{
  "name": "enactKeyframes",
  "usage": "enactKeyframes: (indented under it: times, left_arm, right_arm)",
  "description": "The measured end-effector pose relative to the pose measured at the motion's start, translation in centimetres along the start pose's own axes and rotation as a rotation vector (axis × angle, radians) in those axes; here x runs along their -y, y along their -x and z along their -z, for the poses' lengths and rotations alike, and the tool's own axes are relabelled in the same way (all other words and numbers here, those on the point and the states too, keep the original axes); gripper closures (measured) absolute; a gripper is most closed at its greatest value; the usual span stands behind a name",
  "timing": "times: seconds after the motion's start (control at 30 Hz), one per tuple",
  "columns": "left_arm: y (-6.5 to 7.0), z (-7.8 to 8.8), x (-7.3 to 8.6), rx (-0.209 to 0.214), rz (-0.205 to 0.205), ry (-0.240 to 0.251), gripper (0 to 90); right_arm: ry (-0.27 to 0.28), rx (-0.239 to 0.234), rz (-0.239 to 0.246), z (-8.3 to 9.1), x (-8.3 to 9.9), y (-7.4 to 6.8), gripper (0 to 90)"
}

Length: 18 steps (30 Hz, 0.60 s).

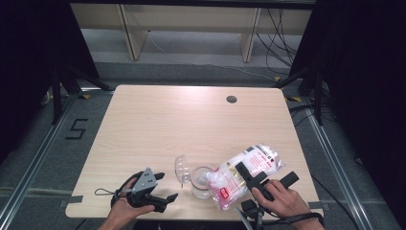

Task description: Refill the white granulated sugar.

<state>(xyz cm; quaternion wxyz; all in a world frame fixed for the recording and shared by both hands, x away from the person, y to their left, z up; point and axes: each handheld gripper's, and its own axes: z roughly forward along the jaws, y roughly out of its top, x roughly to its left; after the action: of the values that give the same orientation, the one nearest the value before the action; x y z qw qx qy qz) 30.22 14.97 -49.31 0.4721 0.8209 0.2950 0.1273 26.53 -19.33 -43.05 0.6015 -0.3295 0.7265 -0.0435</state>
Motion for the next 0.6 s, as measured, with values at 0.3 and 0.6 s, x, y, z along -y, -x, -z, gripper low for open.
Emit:
enactKeyframes:
  times: [0.3,0.6]
  left_arm:
    - [0.00,0.02,-0.01,0.000,-0.002,-0.001,15.5]
    - [-0.05,0.03,0.01,-0.001,-0.008,-0.006,15.5]
  right_arm:
    - [-0.005,-0.003,-0.013,0.03,-0.02,-0.01,56.9]
    - [-0.001,-0.008,0.014,-0.02,-0.05,0.03,57.2]
